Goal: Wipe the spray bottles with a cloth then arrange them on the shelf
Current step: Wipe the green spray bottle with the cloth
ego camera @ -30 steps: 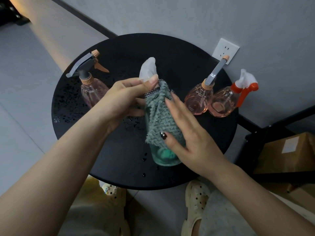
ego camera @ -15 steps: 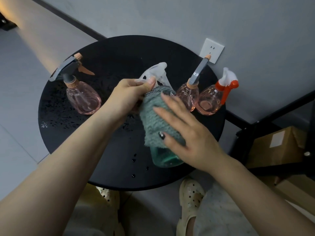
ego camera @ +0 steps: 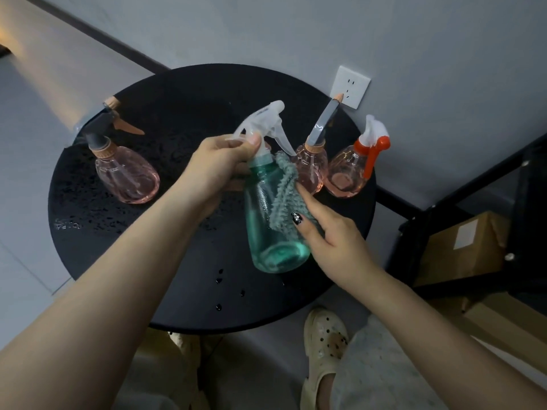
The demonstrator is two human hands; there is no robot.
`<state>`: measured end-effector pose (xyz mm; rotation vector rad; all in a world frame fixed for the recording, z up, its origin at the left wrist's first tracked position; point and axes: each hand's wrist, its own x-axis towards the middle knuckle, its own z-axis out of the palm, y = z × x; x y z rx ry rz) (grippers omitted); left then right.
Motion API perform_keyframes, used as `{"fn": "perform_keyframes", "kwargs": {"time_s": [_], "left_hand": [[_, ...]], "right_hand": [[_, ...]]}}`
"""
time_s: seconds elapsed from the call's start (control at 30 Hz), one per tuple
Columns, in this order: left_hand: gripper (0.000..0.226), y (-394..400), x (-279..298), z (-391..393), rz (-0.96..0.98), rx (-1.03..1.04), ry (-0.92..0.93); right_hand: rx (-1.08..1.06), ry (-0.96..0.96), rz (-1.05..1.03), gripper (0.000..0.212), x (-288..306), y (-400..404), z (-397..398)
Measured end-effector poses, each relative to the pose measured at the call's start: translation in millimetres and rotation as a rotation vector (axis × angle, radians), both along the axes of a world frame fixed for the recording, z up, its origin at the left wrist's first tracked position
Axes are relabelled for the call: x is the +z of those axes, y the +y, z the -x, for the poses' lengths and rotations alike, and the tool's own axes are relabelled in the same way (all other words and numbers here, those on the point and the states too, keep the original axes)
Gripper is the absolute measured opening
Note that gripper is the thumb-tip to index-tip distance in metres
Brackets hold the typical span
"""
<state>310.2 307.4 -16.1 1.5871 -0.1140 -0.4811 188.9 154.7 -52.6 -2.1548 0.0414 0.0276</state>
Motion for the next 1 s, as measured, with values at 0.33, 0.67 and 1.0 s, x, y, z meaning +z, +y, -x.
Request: {"fn": "perform_keyframes", "kwargs": {"time_s": [0.33, 0.67, 1.0], "left_hand": [[0.01, -68, -23, 16, -0.118, -0.032, -0.241], [0.011, -112, -42, 23, -0.182, -0.057, -0.389], [0.028, -99, -44, 26, -0.231, -0.187, -0.382]], "right_hand": [[-0.332, 0.042, 0.111, 0.044, -23, -39, -5], [-0.479, 0.049, 0.036, 0.044, -29, -60, -16], [-0.559, 0.129, -0.001, 0.034, -31, -51, -3]]}}
